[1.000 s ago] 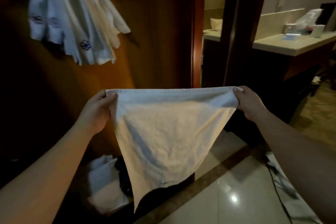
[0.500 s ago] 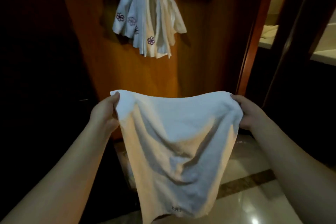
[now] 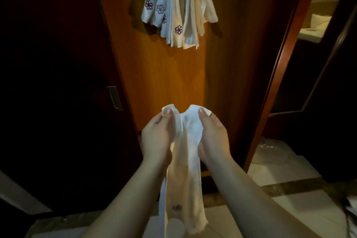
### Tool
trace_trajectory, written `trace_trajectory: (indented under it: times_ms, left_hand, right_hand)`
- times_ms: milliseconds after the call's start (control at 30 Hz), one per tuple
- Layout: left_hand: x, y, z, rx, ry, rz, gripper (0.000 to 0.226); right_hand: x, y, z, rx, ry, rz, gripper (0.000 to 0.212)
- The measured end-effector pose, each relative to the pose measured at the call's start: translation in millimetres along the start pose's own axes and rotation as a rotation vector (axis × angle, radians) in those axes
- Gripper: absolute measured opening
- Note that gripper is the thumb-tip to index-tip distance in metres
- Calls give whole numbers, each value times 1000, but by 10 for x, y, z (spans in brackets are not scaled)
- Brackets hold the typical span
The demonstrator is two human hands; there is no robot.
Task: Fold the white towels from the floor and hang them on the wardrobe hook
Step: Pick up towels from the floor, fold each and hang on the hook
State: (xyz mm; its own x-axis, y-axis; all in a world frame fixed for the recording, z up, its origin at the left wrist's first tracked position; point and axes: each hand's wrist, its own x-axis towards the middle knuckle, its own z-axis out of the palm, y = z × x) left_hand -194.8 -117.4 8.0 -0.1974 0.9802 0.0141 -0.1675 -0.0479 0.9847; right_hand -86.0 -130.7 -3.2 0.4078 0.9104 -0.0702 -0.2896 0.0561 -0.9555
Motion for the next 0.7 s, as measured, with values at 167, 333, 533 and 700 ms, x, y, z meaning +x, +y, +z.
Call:
trace_trajectory:
  times_ms: [167, 333, 533, 700]
  left_hand:
    - [-232, 76, 70, 42, -120, 122, 18]
    - [-340, 112, 114, 55, -240, 182, 23]
    - [-429, 131, 106, 119, -396, 200, 27]
    - [-480, 200, 61, 44, -481, 236, 35]
  right_hand:
    - [-206, -50, 99, -47, -149, -80, 20]
    - [-226, -105, -1, -69, -211, -195, 24]
    - [-245, -174, -103, -46, -303, -252, 25]
    - [-290, -245, -140, -54, -386, -263, 21]
